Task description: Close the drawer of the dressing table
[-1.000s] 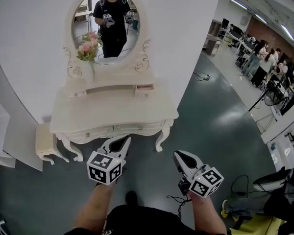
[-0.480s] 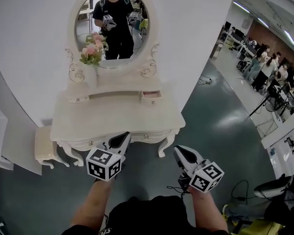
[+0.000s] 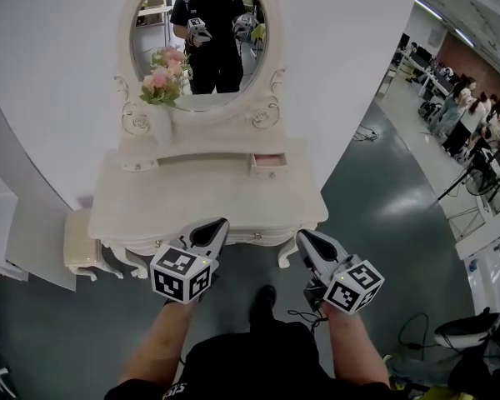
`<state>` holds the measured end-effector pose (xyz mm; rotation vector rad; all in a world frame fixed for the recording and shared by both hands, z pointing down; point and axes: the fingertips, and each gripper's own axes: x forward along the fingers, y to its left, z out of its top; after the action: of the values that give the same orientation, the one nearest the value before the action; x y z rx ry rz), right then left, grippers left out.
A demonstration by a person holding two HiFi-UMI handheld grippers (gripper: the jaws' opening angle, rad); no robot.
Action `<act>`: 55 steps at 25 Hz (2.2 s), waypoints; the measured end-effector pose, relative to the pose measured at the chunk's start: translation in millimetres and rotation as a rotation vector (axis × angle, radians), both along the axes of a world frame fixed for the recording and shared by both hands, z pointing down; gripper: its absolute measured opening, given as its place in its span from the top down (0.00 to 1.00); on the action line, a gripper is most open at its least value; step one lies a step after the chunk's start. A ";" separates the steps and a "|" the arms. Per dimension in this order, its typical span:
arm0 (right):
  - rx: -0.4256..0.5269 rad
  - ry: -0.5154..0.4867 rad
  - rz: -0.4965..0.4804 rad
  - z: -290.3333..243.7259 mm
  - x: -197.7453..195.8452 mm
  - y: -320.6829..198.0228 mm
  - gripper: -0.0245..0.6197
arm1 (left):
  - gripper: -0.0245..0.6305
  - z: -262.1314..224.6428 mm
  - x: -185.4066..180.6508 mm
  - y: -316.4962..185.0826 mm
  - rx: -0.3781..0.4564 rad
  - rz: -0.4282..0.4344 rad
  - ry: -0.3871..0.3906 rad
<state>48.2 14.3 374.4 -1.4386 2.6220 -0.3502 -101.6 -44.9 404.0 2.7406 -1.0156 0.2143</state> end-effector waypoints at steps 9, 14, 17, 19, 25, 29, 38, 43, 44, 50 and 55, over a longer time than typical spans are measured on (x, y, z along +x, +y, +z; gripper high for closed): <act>-0.042 -0.033 -0.026 18.2 53.2 -81.5 0.95 | 0.95 10.5 43.5 -74.3 0.007 -0.046 -0.106; -0.088 -0.059 -0.045 29.7 92.8 -131.5 0.95 | 0.95 14.4 80.4 -116.7 -0.032 -0.047 -0.128; -0.100 -0.049 -0.057 35.4 112.0 -159.3 0.95 | 0.95 17.6 94.5 -142.3 -0.052 -0.073 -0.142; -0.099 -0.017 -0.061 38.7 122.9 -176.0 0.95 | 0.95 19.2 104.1 -157.3 -0.067 -0.086 -0.137; -0.124 -0.005 -0.082 49.3 136.7 -208.6 0.95 | 0.95 29.5 123.1 -181.7 -0.078 -0.094 -0.165; -0.148 -0.008 -0.077 55.6 133.4 -219.0 0.95 | 0.95 35.5 122.8 -190.4 -0.084 -0.078 -0.168; -0.174 0.027 -0.024 55.4 96.3 -247.3 0.95 | 0.95 39.4 92.9 -217.2 -0.088 -0.032 -0.131; -0.196 0.051 -0.005 64.4 74.4 -259.5 0.95 | 0.95 53.8 75.5 -226.2 -0.119 -0.016 -0.113; -0.202 0.061 -0.004 67.2 71.3 -261.9 0.95 | 0.95 56.6 73.6 -228.2 -0.127 -0.014 -0.106; -0.242 0.103 0.007 88.2 68.5 -277.9 0.95 | 0.95 73.0 70.8 -239.4 -0.163 -0.012 -0.085; -0.304 0.125 0.003 119.3 71.1 -296.5 0.95 | 0.95 88.7 73.8 -254.6 -0.194 -0.026 -0.086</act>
<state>119.2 -282.1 493.7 -1.5982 2.7577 -0.7068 -27.8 -299.5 492.7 2.5614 -0.9956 0.4074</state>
